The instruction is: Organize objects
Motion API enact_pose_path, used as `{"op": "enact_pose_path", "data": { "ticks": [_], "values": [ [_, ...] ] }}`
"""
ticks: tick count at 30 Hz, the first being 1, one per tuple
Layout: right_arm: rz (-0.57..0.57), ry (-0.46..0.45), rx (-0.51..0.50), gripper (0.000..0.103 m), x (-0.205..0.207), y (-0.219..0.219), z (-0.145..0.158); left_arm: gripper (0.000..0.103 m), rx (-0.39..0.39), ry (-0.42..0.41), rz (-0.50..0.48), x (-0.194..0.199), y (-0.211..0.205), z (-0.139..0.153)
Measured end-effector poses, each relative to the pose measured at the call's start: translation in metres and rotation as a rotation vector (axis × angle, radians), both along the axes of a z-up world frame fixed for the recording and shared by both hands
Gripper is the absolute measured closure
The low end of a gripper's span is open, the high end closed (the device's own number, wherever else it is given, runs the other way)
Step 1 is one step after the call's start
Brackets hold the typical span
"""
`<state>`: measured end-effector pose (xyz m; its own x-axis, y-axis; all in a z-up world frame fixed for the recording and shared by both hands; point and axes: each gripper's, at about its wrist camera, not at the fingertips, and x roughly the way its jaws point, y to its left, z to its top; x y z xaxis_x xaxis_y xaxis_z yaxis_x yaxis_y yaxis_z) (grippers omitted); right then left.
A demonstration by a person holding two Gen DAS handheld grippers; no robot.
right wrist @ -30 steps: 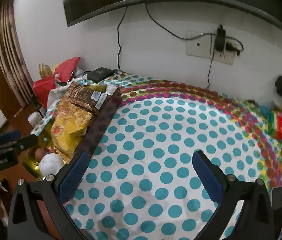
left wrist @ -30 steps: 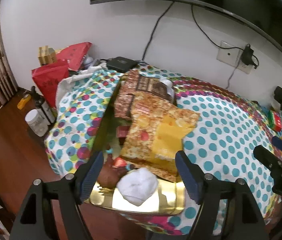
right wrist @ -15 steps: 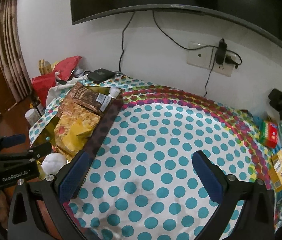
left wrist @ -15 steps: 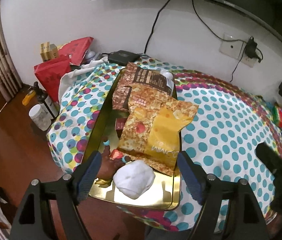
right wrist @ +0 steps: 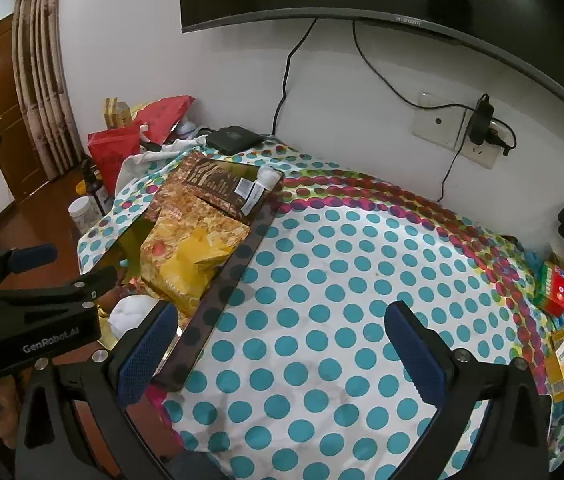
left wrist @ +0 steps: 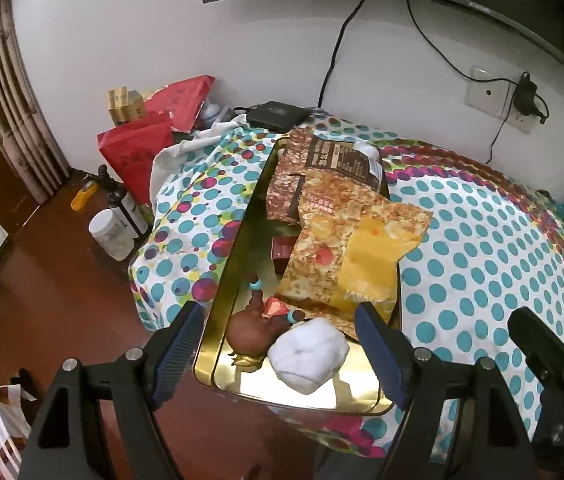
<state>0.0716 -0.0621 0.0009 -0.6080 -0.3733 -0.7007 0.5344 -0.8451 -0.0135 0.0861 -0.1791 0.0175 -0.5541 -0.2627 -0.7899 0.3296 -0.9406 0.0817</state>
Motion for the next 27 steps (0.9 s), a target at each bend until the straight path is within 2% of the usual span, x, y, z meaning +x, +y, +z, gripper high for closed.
{"op": "enact_pose_path", "data": {
  "ticks": [3,6,10,17,24,27],
  "values": [
    [0.001,-0.002,0.010,0.000,0.001,-0.001,-0.001,0.023,0.016,0.003,-0.021,0.000,0.003,0.001],
    [0.011,-0.012,0.019,0.000,0.003,-0.003,-0.002,0.023,-0.003,-0.016,-0.014,-0.003,0.006,-0.001],
    [0.021,-0.023,0.046,0.000,0.005,-0.007,-0.005,0.023,0.039,-0.036,-0.040,-0.006,0.007,-0.005],
    [0.036,-0.048,0.069,0.000,0.006,-0.012,-0.008,0.023,0.034,-0.067,-0.038,-0.009,0.006,-0.011],
    [0.046,-0.069,0.062,0.000,0.004,-0.011,-0.009,0.023,0.010,-0.034,-0.053,-0.006,0.007,-0.007],
    [0.046,-0.065,0.062,0.000,0.004,-0.011,-0.008,0.023,0.030,-0.029,-0.062,-0.007,0.005,-0.007]
  ]
}}
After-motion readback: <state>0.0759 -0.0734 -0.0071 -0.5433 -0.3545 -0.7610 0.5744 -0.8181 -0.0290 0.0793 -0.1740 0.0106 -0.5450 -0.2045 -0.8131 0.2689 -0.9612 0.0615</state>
